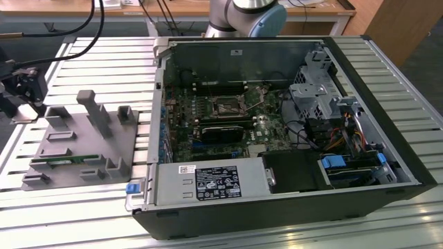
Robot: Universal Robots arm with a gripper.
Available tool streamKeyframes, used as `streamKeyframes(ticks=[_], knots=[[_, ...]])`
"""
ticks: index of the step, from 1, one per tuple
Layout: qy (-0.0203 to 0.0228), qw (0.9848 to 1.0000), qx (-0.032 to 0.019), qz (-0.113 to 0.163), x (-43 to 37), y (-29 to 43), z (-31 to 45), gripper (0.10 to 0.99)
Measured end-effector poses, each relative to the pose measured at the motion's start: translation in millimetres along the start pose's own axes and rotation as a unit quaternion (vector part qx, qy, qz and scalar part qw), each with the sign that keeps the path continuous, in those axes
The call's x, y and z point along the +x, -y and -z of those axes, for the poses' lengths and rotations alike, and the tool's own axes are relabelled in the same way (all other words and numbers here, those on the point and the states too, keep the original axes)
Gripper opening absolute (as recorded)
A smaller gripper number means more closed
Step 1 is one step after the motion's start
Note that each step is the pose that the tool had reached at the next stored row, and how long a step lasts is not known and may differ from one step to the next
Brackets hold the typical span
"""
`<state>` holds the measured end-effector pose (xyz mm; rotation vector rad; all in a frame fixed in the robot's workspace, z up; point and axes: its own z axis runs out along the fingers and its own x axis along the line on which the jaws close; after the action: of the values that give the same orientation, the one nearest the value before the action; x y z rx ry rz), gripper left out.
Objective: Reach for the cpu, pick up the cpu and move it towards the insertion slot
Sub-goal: 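Pick up the cpu and move it towards the insertion slot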
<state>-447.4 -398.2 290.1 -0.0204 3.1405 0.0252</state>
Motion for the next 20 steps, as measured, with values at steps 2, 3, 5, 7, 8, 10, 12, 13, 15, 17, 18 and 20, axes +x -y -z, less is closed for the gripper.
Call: streamKeyframes(ticks=[2,3,5,7,8,10,12,13,15,17,18,20], knots=[[0.0,1.0,0.0,0.0,0.0,-0.1,2.5,0.541],[0.0,1.0,0.0,0.0,0.0,-0.2,3.8,0.541],[0.0,1.0,0.0001,0.0,0.0,-0.3,6.3,0.541],[0.0,1.0,0.0001,0.0,0.0,-0.5,8.6,0.541],[0.0,1.0,0.0002,0.0,0.0,-0.6,9.7,0.541],[0.0,1.0,0.0003,0.0,0.0,-0.8,12.1,0.541],[0.0,1.0,0.0004,0.0,0.0,-0.9,14.4,0.541],[0.0,1.0,0.0004,0.0,0.0,-1.0,15.5,0.541],[0.0,1.0,0.0006,0.0,0.0,-1.2,17.5,0.541],[0.0,1.0,0.0007,0.0,0.0,-1.4,19.1,0.541],[0.0,1.0,0.0007,0.0,0.0,-1.6,19.9,0.541],[0.0,1.0,0.0008,0.0,0.0,-1.8,21.5,0.541]])
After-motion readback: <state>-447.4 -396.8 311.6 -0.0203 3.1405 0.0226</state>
